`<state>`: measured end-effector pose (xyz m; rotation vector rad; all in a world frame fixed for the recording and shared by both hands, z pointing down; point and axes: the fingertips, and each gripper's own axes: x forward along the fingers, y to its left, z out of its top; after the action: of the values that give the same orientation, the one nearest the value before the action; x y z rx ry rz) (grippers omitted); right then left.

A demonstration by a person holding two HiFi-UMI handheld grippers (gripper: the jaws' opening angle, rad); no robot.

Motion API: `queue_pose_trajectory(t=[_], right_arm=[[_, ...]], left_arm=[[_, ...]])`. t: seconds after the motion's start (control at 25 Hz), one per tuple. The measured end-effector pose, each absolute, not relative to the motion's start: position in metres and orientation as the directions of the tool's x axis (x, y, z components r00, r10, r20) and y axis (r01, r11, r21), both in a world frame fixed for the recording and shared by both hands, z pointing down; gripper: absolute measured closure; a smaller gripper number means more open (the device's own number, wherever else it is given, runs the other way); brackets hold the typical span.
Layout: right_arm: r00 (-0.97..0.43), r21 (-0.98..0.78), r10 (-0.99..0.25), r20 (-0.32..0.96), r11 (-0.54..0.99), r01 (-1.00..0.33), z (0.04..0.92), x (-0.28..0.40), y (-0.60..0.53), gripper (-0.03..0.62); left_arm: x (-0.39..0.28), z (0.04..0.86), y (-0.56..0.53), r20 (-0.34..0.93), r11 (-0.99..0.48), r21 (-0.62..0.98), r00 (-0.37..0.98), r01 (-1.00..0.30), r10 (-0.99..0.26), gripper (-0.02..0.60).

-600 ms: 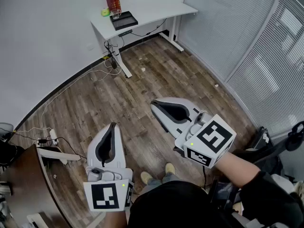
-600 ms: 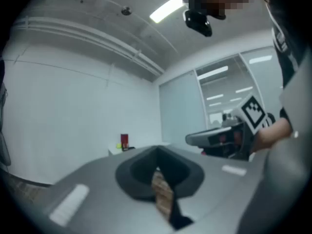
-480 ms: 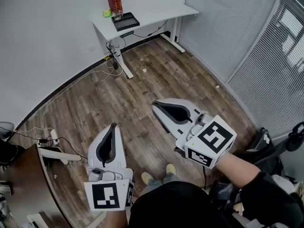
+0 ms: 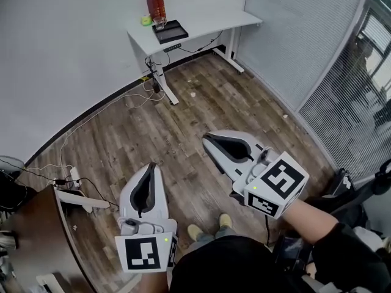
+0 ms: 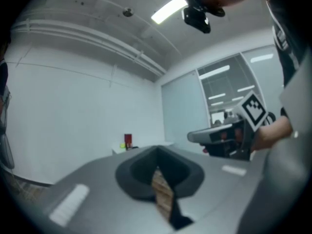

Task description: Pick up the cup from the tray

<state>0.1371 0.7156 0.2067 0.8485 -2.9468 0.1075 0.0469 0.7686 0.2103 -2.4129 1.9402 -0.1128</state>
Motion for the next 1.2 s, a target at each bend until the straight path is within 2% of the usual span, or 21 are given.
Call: queue_pose_trajectory(t=[0.64,1.2], right_arm=[[-0.836,-0.026,-0.54,0.1,0.838,-0.544,0.206,0.082,0.726,0.58],[-0.844,-0.008,-0.532,0.069,0.846,-0.533,0.211,0.059,0.692,0.58]], left_arm=[[-0.019,0.217,0.784,0.015,-0.209,-0.062,0.209,-0.976,-0.978,0.58],[-0.042,0.221,0.751,-0.011,-0.209,-0.072,0.21,-0.975,-0.978,0.58]])
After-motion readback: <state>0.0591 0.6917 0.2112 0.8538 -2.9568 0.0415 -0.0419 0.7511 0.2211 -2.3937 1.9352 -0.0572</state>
